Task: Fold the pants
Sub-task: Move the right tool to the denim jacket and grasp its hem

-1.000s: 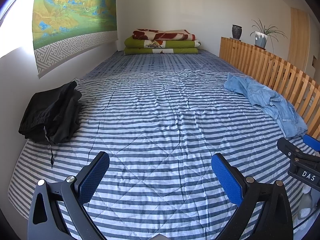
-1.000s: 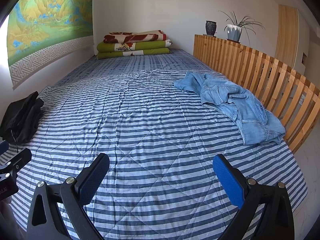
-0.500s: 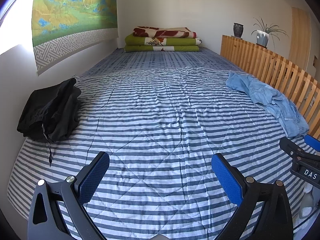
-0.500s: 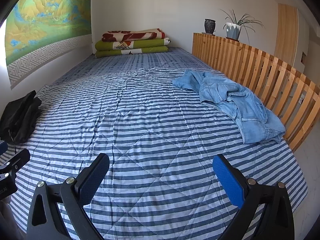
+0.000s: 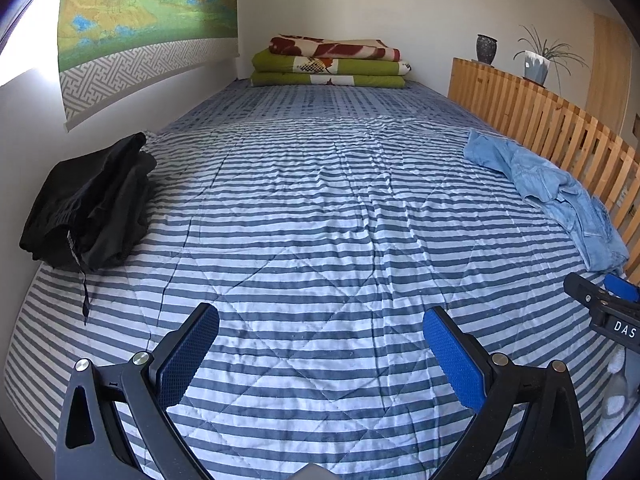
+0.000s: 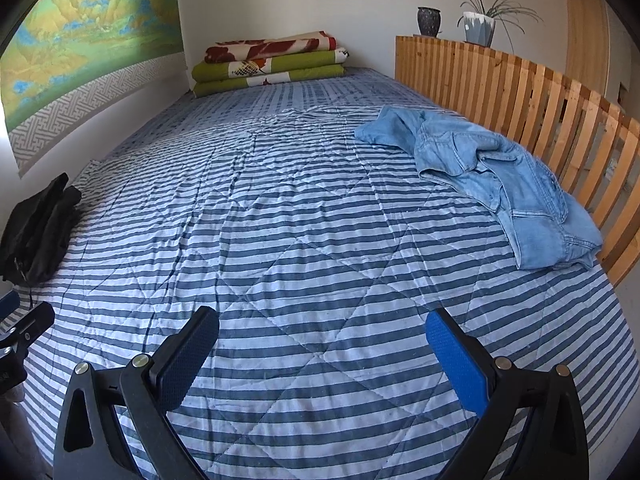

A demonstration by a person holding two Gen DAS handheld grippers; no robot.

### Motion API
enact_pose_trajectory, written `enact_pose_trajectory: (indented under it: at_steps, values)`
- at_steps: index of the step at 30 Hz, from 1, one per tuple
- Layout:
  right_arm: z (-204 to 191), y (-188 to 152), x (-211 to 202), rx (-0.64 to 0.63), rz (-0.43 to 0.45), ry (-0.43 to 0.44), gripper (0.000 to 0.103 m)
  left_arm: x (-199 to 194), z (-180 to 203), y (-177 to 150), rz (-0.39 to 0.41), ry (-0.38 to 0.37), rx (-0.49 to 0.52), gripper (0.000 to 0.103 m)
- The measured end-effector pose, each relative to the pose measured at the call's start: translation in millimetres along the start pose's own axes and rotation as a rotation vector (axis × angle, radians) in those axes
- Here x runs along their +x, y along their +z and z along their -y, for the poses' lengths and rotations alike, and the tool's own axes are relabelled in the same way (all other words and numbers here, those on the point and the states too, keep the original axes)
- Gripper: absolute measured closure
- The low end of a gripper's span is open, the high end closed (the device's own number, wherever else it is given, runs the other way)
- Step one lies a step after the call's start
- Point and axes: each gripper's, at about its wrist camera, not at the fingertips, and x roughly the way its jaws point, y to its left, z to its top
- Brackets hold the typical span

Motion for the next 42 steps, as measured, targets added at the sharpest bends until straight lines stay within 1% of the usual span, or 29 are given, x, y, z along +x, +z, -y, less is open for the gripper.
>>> enact_pose_trajectory:
  at_steps: [5, 9, 12, 14, 15, 19, 24, 28, 32, 35, 36, 39, 40, 42]
  values:
    - [23, 9, 18, -0.015, 0.009, -0.105, 0.001, 14, -3, 5, -0.004, 0.009, -0.010, 0.000]
    - [45, 16, 34, -0.005, -0.024, -0.127, 0.001, 27, -3, 7, -0.030, 0.008, -0.024, 0.000]
    - [64, 24, 42, -0.004, -0.025, -0.172, 0.001, 41, -1, 7, -0.059, -0.005, -0.020, 0.000]
    - [78, 33, 48, -0.006, -0.028, -0.192, 0.001, 49, 3, 4, -0.063, 0.008, -0.016, 0.000]
    - [86, 37, 51, -0.005, -0.028, -0.208, 0.001, 53, 3, 3, -0.066, 0.009, -0.014, 0.000]
    - [125, 54, 66, 0.012, -0.027, -0.318, 0.001, 64, 10, 0, -0.083, 0.004, -0.005, 0.000]
    - [194, 62, 96, 0.129, -0.104, -0.408, 0.001, 74, 15, -3, -0.090, 0.019, 0.008, 0.000]
    - [224, 59, 117, 0.181, -0.171, -0.394, 0.002, 77, 15, -4, -0.097, 0.015, 0.005, 0.000]
    - [232, 62, 132, 0.172, -0.177, -0.422, 0.002, 78, 18, -4, -0.094, 0.011, 0.015, 0.000]
    - [242, 63, 142, 0.197, -0.201, -0.406, 0.003, 79, 19, -6, -0.099, 0.010, 0.025, 0.000]
    - [245, 62, 145, 0.211, -0.207, -0.410, 0.004, 80, 19, -6, -0.100, 0.012, 0.026, 0.000]
    - [252, 59, 157, 0.223, -0.231, -0.431, 0.015, 80, 16, -8, -0.105, 0.013, 0.023, 0.000]
    - [254, 57, 160, 0.222, -0.242, -0.441, 0.022, 81, 15, -7, -0.107, 0.012, 0.019, 0.000]
    - [255, 56, 162, 0.213, -0.241, -0.433, 0.024, 81, 11, -8, -0.107, 0.010, 0.011, 0.000]
